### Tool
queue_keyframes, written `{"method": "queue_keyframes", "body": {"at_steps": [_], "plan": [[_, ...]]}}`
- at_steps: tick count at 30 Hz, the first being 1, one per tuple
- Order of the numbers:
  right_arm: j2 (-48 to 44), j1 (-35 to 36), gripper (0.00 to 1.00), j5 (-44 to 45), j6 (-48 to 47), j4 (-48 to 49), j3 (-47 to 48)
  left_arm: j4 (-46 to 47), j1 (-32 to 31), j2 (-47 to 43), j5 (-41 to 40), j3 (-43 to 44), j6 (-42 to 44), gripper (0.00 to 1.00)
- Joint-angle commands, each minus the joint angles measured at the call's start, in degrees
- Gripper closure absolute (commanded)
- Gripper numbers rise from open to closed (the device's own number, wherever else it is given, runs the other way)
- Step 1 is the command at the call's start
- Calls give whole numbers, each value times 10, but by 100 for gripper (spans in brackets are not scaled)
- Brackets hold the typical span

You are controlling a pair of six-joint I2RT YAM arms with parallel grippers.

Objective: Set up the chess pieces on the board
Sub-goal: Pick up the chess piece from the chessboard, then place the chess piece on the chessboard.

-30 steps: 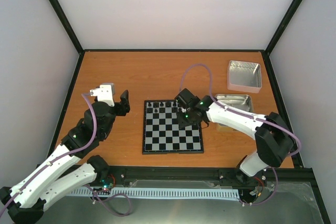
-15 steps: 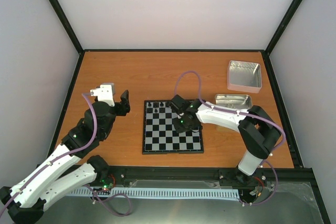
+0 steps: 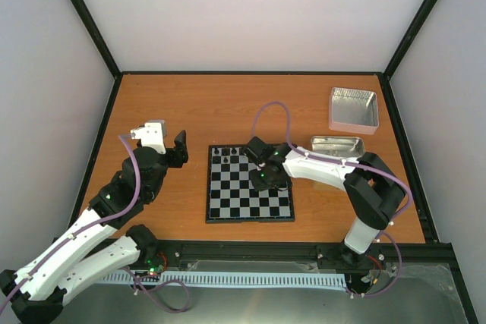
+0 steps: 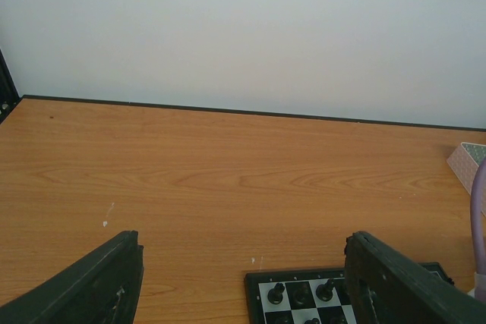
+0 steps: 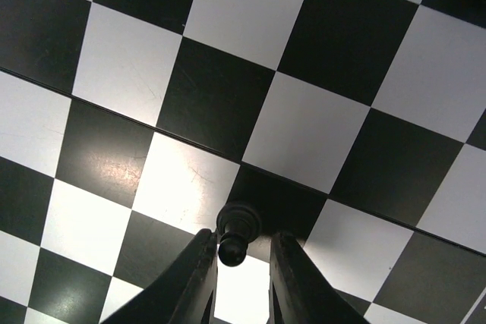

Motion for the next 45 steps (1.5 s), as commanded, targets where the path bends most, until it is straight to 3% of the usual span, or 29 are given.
{"method": "queue_keyframes", "body": {"at_steps": [1,14,22,34,45], "plan": [[7,5,80,13,2,6,17,13,2,-5,1,4,-2,26],[14,6,97,12,1,15,23,12,2,-8,0,2,-4,26],[24,5,97,32,-6,30,71,13,2,-9,1,3,-5,26],[136,2,97,82,-9,29,208,10,2,-14,2,2,-6,26],[179,-13,97,84,-5,17,233,10,2,-15,1,2,-5,26]]}}
